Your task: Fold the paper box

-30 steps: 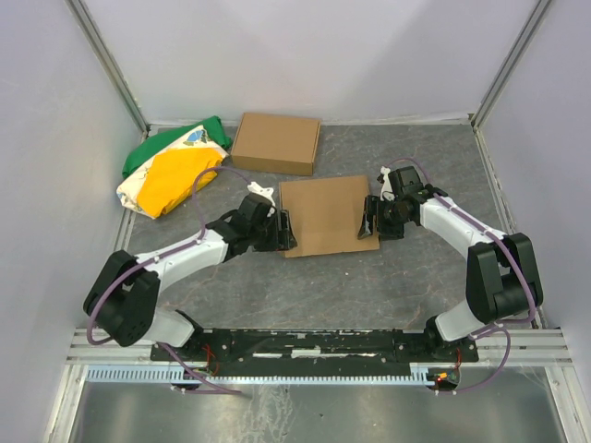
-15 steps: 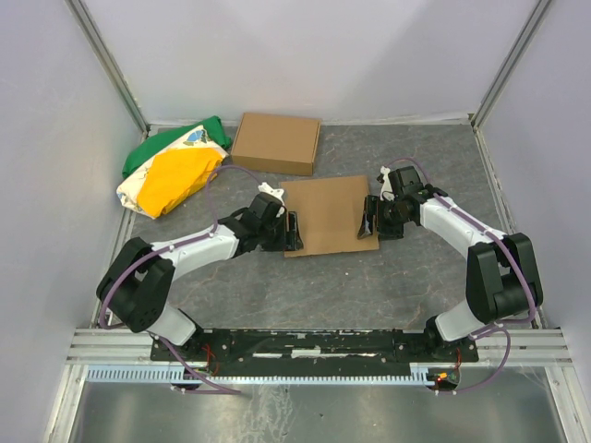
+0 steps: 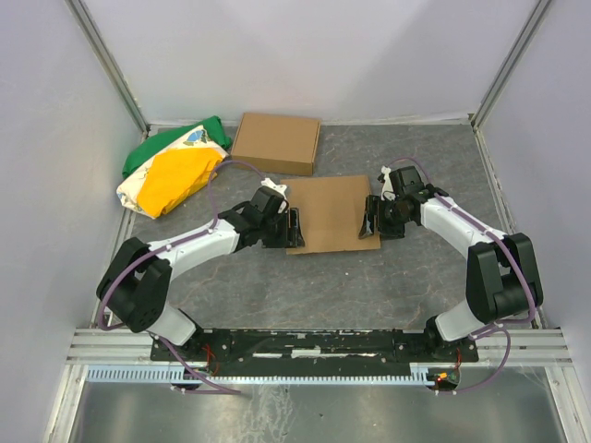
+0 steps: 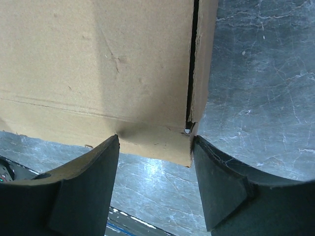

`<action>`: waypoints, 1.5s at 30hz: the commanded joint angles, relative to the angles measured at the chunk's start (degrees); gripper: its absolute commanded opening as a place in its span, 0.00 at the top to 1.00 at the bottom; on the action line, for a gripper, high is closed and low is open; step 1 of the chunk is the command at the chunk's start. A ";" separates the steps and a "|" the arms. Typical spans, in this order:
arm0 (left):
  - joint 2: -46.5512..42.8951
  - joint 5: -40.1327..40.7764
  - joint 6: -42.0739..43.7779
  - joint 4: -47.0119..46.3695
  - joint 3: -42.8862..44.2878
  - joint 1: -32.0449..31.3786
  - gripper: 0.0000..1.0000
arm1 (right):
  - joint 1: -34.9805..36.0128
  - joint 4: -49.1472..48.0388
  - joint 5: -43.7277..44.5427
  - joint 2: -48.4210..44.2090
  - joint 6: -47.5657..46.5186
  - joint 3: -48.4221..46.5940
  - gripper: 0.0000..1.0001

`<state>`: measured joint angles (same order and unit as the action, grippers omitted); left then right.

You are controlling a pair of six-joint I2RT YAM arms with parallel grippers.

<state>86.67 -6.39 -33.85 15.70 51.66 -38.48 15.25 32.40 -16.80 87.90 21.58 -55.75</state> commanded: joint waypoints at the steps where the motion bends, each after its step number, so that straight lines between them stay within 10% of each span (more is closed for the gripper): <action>1: 0.05 -4.32 0.62 0.12 4.21 -0.47 0.34 | 0.22 -1.27 -1.92 -0.35 -0.28 -0.25 0.31; 45: 0.56 -10.35 -0.12 0.56 5.49 0.11 0.38 | 0.25 -1.20 -2.01 0.96 -0.32 -0.59 0.32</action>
<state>88.23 -12.23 -33.85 20.93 54.08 -38.22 15.16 32.40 -16.43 88.68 21.12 -55.75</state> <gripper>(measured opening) 0.628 0.688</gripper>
